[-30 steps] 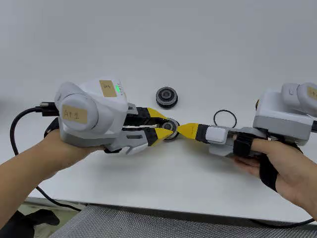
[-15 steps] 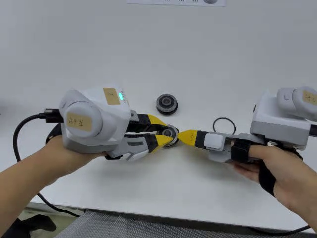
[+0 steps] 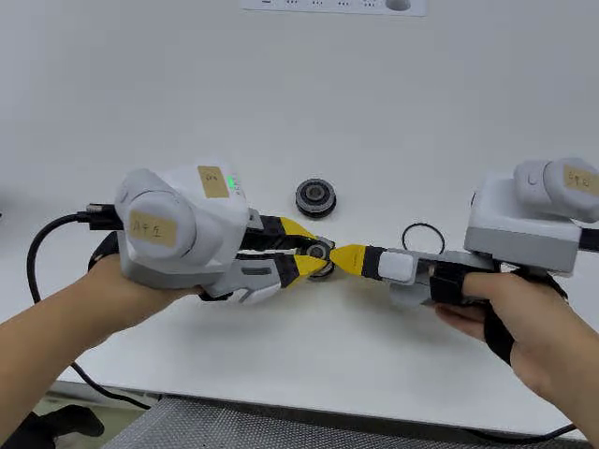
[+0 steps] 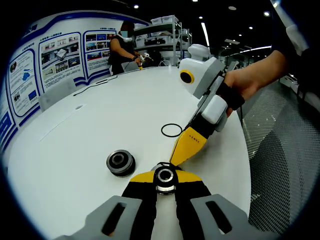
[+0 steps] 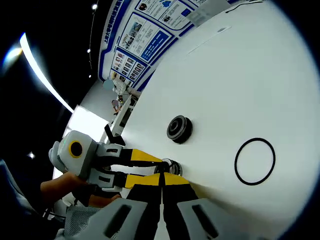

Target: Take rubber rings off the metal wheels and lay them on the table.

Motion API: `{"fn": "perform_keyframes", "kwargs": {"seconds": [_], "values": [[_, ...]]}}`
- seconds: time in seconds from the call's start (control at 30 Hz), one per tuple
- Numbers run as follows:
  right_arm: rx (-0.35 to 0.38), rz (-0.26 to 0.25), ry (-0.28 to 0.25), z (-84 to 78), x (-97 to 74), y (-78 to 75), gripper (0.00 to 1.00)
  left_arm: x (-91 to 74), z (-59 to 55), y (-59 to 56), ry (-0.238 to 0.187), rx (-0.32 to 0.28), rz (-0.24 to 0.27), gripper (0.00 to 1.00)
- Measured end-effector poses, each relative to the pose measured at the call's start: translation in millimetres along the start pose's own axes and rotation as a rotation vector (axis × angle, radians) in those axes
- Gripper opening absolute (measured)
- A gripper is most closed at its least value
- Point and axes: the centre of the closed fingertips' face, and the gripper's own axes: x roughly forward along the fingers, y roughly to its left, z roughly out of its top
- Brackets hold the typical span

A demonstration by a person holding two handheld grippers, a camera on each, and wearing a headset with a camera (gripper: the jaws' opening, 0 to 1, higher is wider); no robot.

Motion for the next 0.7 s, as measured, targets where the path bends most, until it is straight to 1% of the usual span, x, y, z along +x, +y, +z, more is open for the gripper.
{"fn": "perform_keyframes", "kwargs": {"seconds": [0.13, 0.27, 0.4, 0.53, 0.7], "values": [[-0.022, 0.007, 0.005, 0.2, 0.1, 1.6, 0.01, 0.1, 0.2, -0.4, -0.003, 0.002, 0.001, 0.13], [-0.020, 0.018, 0.008, -0.2, 0.1, 1.5, 0.01, 0.1, 0.3, -0.4, -0.010, -0.001, 0.003, 0.13], [-0.036, 0.023, 0.009, 0.1, -0.4, 2.7, 0.01, 0.2, 0.3, -0.6, -0.009, 0.003, -0.001, 0.13], [-0.034, 0.040, 0.008, -0.1, 1.0, 6.5, 0.01, 0.2, 0.3, -0.5, -0.010, 0.004, -0.002, 0.13], [-0.036, 0.040, 0.009, -0.4, 1.1, 8.1, 0.01, 0.1, 0.1, -0.3, -0.012, 0.003, -0.002, 0.13]]}}
